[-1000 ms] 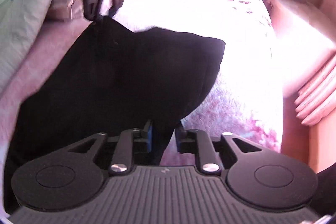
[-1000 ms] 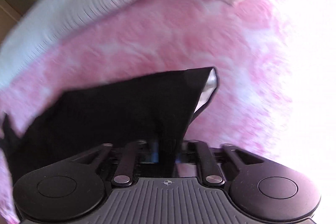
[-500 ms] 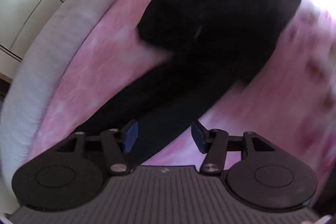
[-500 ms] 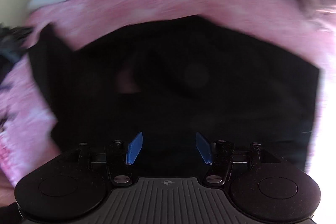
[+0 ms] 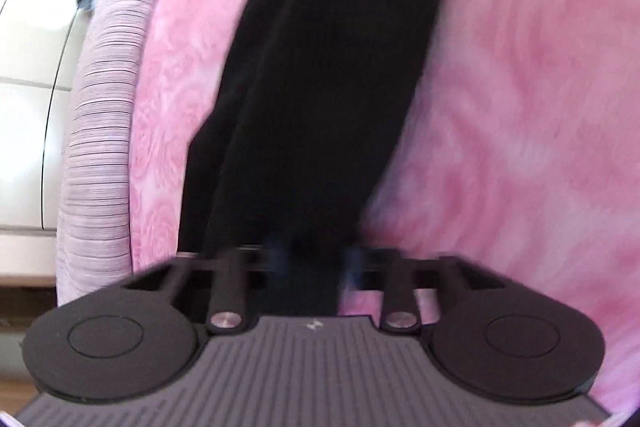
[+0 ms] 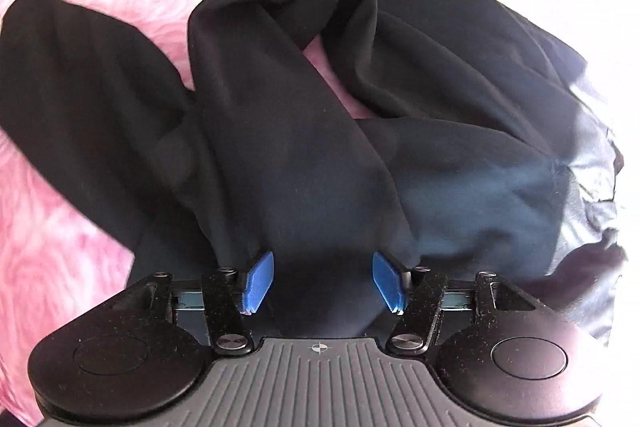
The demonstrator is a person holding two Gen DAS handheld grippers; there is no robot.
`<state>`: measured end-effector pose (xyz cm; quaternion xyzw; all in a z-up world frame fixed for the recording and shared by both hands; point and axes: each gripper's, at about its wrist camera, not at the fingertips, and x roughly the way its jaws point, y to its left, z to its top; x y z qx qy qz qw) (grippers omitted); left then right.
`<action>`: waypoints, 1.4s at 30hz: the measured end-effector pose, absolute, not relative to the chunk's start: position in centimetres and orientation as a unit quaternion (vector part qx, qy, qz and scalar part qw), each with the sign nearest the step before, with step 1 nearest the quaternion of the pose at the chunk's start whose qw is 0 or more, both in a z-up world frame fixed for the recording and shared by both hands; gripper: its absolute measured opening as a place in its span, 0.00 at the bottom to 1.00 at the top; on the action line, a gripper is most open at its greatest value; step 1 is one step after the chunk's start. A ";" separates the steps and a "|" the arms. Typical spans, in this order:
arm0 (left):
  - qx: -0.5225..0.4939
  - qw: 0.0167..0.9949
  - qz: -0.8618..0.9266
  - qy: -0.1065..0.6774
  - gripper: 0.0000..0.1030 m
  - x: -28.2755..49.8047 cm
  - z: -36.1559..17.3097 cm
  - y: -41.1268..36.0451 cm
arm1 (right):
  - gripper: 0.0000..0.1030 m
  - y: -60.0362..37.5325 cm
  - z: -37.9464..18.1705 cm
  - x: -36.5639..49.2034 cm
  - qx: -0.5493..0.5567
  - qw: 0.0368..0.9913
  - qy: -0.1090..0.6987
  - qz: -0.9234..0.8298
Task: Fold clothes
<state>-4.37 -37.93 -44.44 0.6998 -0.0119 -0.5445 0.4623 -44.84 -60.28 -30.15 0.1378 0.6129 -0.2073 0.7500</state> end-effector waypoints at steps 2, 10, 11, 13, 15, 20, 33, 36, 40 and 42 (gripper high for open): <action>0.698 0.461 -0.548 -0.010 0.01 -4.5 -43.9 -37.6 | 0.00 -60.4 -29.7 -44.2 0.148 0.747 0.614 -0.208; 0.676 0.496 -0.542 0.051 0.01 -6.6 -37.2 -33.4 | 0.00 -62.1 -24.3 -42.8 0.171 0.765 0.585 -0.208; 0.674 0.498 -0.541 0.074 0.01 -7.3 -36.3 -32.0 | 0.00 -62.2 -23.8 -42.7 0.167 0.767 0.584 -0.207; 0.674 0.495 -0.537 0.111 0.00 -9.6 -34.8 -28.7 | 0.00 -61.8 -23.3 -42.9 0.149 0.769 0.587 -0.205; 0.669 0.487 -0.535 0.170 0.00 -11.4 -34.3 -26.0 | 0.09 -61.0 -24.2 -43.4 0.124 0.759 0.606 -0.202; 0.661 0.458 -0.544 0.239 0.00 -15.6 -36.9 -22.3 | 0.70 -59.4 -27.2 -46.0 0.148 0.737 0.629 -0.196; 0.603 0.528 -0.526 0.284 0.12 -12.9 -32.7 -22.4 | 0.06 -59.6 -27.0 -42.6 0.195 0.739 0.619 -0.180; 0.579 0.557 -0.525 0.281 0.13 -12.9 -30.9 -22.2 | 0.06 -59.2 -21.6 -37.5 0.233 0.759 0.591 -0.144; 0.546 0.599 -0.512 0.286 0.16 -11.0 -29.6 -22.5 | 0.06 -58.5 -17.0 -26.4 0.262 0.803 0.529 -0.080; 0.532 0.615 -0.504 0.291 0.19 -10.0 -29.1 -22.5 | 0.06 -57.9 -16.0 -20.2 0.273 0.823 0.496 -0.048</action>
